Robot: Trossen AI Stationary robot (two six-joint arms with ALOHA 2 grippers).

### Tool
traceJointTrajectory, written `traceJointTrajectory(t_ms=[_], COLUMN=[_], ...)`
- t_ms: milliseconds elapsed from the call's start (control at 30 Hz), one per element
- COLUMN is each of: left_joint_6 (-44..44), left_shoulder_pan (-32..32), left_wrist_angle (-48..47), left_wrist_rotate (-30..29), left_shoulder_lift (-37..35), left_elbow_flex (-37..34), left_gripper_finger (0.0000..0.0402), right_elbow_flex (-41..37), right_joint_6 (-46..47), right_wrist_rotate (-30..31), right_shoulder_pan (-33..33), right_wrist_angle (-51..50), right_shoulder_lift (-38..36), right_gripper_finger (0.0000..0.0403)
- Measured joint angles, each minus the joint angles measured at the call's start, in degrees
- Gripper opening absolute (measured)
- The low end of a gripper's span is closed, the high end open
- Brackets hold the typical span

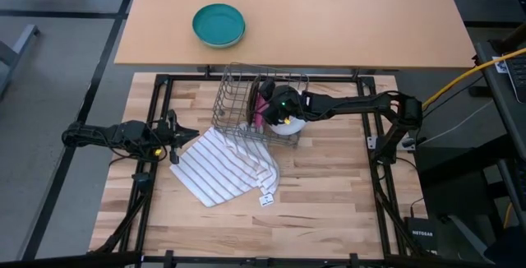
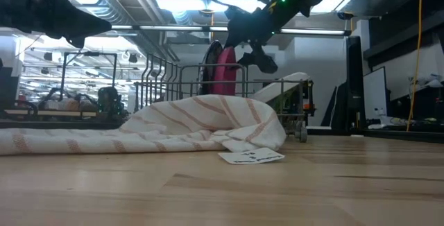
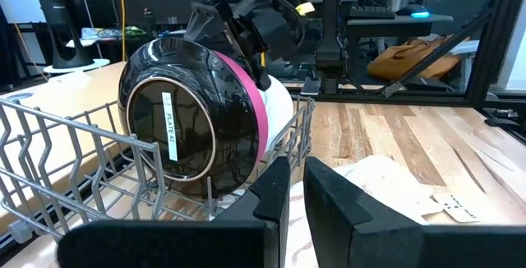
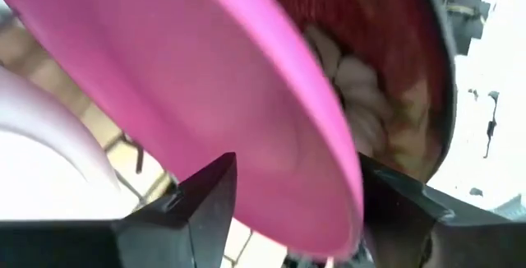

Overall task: Sort dishes
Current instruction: Adjust the plates in the dish rack

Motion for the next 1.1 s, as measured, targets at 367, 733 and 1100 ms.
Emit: traceJointTrajectory(t_ms=[367, 733, 1100], left_joint_6=[0.02, 0.02, -0.15], left_shoulder_pan=[0.00, -0.02, -0.01], left_wrist_angle=[-0.02, -0.74, -1.75], left_wrist_rotate=[0.00, 0.00, 0.00], left_shoulder_lift=[0.00, 0.00, 0.00], left_elbow_flex=[0.00, 0.00, 0.00], left_gripper_finger=[0.0030, 0.0030, 0.0030], right_elbow_flex=[0.00, 0.00, 0.02], right_joint_6=[-0.04, -0.43, -5.19], right_wrist_rotate=[6.09, 9.06, 22.92], right_shoulder_pan=[0.02, 0.02, 0.07], right_wrist_angle=[-1.14, -1.16, -1.04], right_shoulder_lift=[0.00, 0.00, -0.13], right_gripper_finger=[0.0219, 0.0218, 0.0218])
